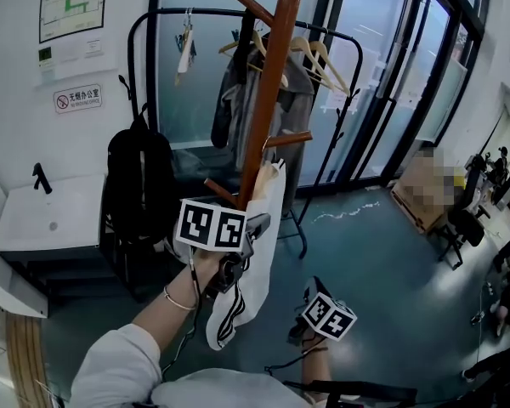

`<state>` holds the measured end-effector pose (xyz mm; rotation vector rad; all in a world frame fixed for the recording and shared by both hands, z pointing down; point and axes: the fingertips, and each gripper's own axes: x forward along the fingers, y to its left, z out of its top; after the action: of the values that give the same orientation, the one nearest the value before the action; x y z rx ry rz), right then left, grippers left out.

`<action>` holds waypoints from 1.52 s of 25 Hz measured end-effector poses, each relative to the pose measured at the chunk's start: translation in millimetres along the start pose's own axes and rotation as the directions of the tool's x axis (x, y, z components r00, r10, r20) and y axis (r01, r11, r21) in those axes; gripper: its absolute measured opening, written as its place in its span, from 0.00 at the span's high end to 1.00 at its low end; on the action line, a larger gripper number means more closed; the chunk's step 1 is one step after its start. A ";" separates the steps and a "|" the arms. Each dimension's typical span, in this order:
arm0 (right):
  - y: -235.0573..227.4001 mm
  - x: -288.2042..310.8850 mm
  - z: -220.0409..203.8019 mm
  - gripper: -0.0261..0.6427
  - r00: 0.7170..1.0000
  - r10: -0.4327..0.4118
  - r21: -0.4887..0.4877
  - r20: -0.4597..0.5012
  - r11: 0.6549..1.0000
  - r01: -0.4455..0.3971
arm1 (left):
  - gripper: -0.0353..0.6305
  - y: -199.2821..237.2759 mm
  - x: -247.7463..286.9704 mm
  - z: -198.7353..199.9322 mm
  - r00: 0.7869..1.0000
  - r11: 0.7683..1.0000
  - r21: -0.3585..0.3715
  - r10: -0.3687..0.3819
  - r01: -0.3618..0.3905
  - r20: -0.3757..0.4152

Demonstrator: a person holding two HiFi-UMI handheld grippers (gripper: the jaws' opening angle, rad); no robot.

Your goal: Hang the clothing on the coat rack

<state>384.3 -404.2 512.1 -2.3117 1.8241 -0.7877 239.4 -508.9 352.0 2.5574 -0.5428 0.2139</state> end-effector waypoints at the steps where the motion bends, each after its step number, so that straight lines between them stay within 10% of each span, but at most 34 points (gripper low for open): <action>1: 1.3 -0.3 -1.2 0.93 1.000 0.003 0.000 -0.001 1.000 -0.003 | 0.83 0.4 -0.9 0.9 1.000 1.000 0.001 0.004 -0.004 0.012; 38: 80.8 -54.1 -30.9 0.93 0.998 0.057 -0.101 -0.036 0.993 -0.060 | 0.66 -10.1 -105.2 -6.1 0.977 0.999 -0.038 -0.021 0.030 0.210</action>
<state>291.0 -369.3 489.9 -2.3065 1.9807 -0.7460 147.9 -462.4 326.3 2.5611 -0.5848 -0.0768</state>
